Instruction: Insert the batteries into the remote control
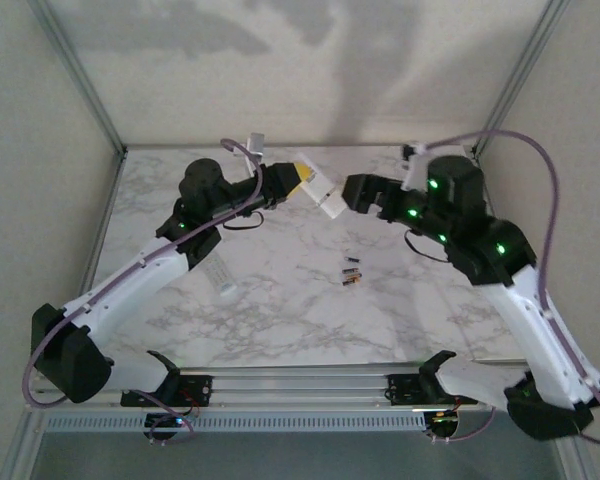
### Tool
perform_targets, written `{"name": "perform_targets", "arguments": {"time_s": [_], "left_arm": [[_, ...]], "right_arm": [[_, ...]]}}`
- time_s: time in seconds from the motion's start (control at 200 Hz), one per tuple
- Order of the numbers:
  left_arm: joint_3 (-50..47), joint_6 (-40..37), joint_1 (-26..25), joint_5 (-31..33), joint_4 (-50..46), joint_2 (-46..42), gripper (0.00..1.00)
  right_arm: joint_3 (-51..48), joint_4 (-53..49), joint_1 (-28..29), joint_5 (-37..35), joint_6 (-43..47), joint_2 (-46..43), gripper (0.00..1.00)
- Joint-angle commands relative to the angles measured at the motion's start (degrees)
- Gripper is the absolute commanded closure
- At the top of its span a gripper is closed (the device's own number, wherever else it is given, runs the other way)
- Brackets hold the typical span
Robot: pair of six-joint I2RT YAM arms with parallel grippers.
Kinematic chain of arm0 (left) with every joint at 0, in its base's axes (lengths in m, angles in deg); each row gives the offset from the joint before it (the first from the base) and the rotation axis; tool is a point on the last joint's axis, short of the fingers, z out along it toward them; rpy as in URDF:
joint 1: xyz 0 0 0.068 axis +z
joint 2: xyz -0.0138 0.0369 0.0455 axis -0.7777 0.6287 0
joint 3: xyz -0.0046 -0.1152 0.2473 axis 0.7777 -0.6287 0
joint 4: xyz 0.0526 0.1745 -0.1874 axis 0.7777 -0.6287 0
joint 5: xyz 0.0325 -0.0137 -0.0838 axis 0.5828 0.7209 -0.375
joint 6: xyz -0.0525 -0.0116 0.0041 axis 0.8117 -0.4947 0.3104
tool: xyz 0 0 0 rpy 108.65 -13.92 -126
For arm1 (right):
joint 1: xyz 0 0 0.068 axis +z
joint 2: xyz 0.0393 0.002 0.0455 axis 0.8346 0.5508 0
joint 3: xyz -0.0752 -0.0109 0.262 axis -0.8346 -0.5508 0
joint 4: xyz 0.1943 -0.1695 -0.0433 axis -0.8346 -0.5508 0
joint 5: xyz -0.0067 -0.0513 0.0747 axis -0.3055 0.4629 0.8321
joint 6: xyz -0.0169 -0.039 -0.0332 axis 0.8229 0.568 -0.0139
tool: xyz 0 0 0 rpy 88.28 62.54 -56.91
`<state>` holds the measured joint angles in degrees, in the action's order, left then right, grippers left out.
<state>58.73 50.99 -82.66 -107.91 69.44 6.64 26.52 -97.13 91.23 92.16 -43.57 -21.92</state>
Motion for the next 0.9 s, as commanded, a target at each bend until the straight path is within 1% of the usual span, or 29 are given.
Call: {"name": "perform_targets", "arguments": {"time_s": [0.0,0.065,0.135,0.215,0.315,0.35,0.481,0.516,0.636,0.701,0.806,0.896], "left_arm": [[-1.8,-1.5,0.5,2.6,6.3,-1.8,1.0],[-2.4,-1.9,0.4,3.3,7.0,-1.6,1.0],[-3.0,-1.2,0.5,3.4,8.0,-1.0,1.0],[-3.5,0.4,0.4,2.9,9.8,-0.3,1.0],[-4.0,1.0,0.4,2.9,10.7,0.2,1.0],[-4.0,1.0,0.3,2.9,10.6,0.3,1.0],[-4.2,0.2,0.4,2.8,10.2,0.3,1.0],[-4.2,-0.3,0.4,2.9,9.6,0.3,1.0],[-4.2,-1.7,0.4,3.8,7.8,0.0,1.0],[-4.0,-2.4,0.4,4.4,7.0,-0.1,1.0],[-3.0,-4.5,0.4,6.0,4.0,-0.4,1.0],[-3.2,-4.9,0.5,6.8,3.9,-0.6,1.0]], "right_arm": [[-10.7,13.9,-1.0,5.4,-23.6,-3.5,0.01],[-15.6,20.3,-1.0,7.1,-29.5,-5.1,0.02],[-18.5,25.2,-0.9,9.8,-33.0,-4.8,0.05],[-20.4,29.2,-0.6,13.3,-34.4,-3.4,0.09],[-20.7,30.8,0.0,15.7,-34.4,-1.0,0.18],[-20.6,31.4,0.1,16.1,-34.2,-0.5,0.19],[-20.5,32.2,0.2,16.1,-34.2,1.4,0.21],[-20.5,32.2,0.3,16.1,-34.1,1.9,0.24],[-20.4,30.4,0.2,15.6,-34.2,3.2,0.45],[-20.9,29.5,0.3,15.4,-34.3,3.3,0.5],[-21.3,27.6,0.4,15.1,-33.8,3.1,0.52],[-22.0,26.0,0.5,14.5,-33.2,2.2,0.52]]}}
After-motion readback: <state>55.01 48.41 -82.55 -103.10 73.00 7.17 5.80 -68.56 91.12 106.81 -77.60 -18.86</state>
